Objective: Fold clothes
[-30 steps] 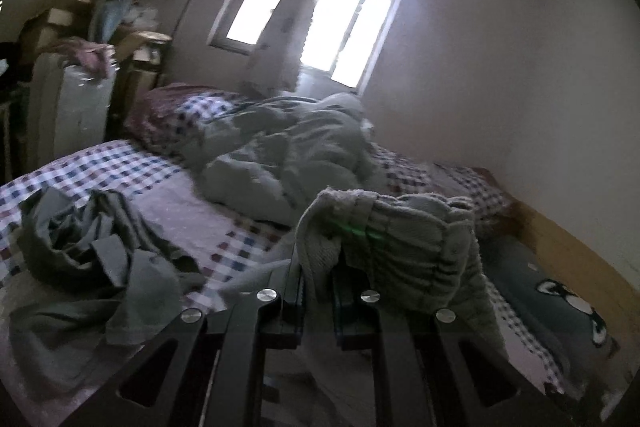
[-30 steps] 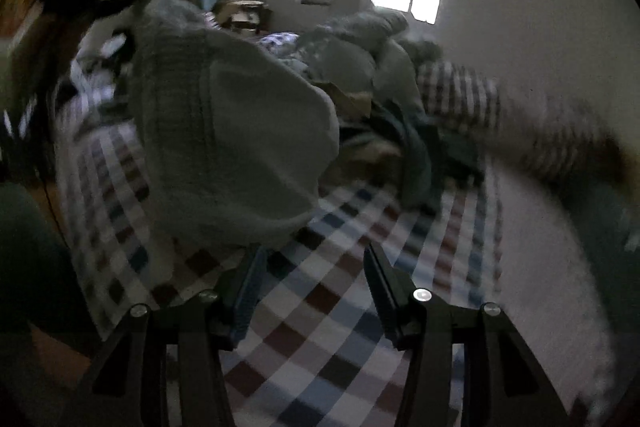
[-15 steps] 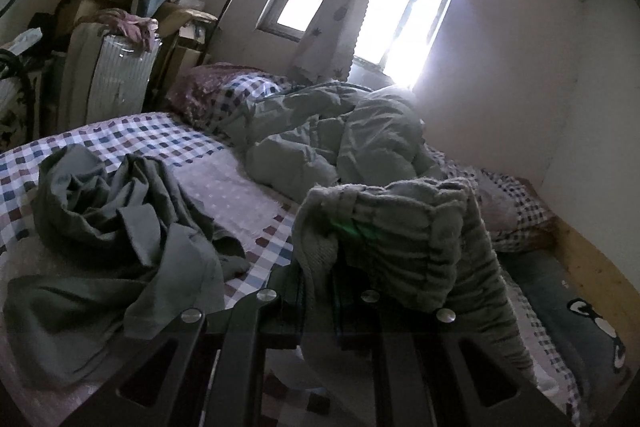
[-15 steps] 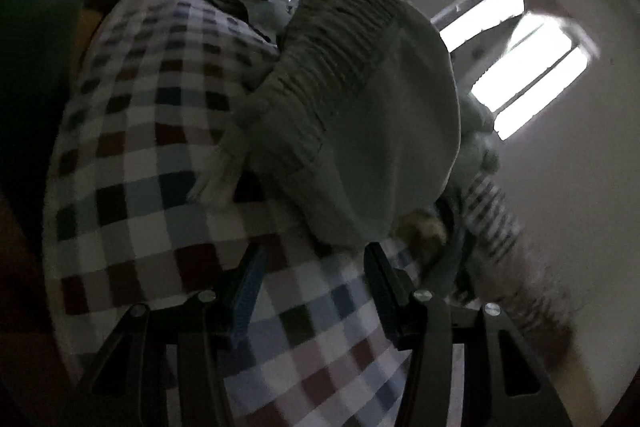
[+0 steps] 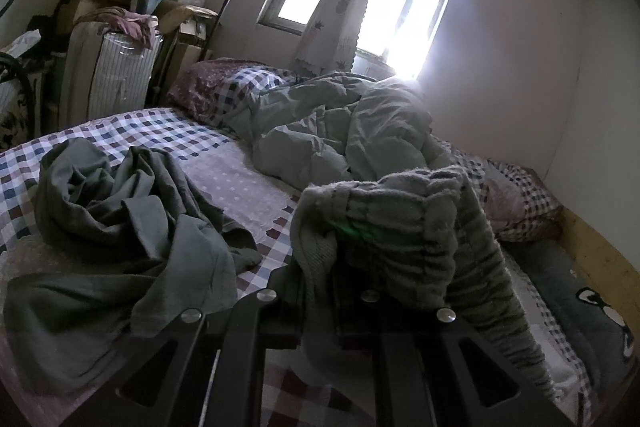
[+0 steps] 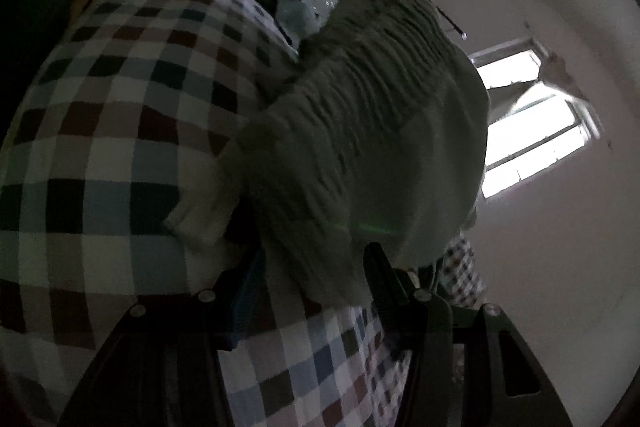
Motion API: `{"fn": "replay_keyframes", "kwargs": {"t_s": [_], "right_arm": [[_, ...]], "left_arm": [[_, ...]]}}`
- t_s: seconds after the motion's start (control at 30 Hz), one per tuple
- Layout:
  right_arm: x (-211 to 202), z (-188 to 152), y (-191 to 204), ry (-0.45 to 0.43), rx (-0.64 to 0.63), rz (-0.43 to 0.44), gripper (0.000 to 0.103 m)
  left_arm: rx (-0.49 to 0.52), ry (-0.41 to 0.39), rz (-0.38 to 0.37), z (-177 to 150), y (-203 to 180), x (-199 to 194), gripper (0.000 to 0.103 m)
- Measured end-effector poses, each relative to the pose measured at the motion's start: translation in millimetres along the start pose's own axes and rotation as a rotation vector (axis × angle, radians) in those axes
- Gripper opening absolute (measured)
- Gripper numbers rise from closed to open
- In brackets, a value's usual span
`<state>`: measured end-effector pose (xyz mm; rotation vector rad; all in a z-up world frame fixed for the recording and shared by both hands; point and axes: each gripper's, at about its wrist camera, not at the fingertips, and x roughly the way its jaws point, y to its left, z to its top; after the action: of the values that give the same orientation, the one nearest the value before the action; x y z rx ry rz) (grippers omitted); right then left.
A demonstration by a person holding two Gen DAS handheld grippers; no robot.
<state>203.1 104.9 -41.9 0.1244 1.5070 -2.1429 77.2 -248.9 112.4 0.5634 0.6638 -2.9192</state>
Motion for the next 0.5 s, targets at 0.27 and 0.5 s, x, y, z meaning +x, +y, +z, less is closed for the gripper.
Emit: {"fn": "replay_keyframes", "kwargs": {"t_s": [0.27, 0.5], "right_arm": [[9, 4, 9, -0.010, -0.042, -0.020, 0.028], [-22, -5, -59, -0.026, 0.306, 0.011, 0.009]], "left_arm": [[-0.009, 0.005, -0.003, -1, 2, -2, 0.010], [-0.012, 0.002, -0.021, 5, -1, -22, 0.010]]}}
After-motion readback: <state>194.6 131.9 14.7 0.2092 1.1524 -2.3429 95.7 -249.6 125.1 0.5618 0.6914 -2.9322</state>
